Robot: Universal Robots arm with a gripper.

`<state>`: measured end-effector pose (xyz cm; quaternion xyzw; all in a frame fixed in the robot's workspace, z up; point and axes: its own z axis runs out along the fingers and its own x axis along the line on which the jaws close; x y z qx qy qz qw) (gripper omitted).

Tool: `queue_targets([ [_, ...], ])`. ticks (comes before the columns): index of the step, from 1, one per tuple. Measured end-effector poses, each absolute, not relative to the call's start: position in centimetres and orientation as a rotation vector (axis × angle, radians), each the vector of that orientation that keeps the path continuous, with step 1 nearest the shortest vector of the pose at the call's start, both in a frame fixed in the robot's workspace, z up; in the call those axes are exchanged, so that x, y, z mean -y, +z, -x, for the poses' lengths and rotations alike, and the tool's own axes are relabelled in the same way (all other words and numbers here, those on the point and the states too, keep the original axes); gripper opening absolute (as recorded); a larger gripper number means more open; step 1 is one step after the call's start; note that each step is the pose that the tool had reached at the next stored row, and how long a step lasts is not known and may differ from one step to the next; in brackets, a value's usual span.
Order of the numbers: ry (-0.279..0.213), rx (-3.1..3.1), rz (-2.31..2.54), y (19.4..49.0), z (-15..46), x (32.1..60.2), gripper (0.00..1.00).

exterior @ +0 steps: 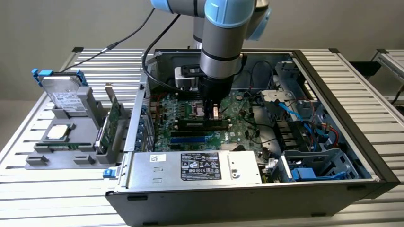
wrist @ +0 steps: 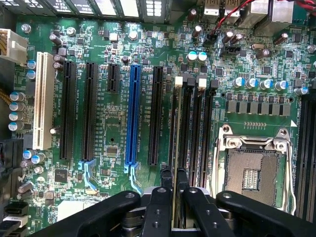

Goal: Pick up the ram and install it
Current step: 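Insert the ram into the slot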

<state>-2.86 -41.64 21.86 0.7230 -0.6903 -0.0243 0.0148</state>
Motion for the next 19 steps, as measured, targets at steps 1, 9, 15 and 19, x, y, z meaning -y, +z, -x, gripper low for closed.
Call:
queue_targets([
  [1,-0.075,2.148,-2.250,21.84,2.86,41.64,0.15],
  [9,-0.076,2.150,-2.248,21.74,2.86,41.64,0.15],
  [15,-0.077,2.153,-2.244,21.74,2.85,41.60,0.15],
  [19,-0.077,2.154,-2.244,21.69,2.85,41.60,0.15],
])
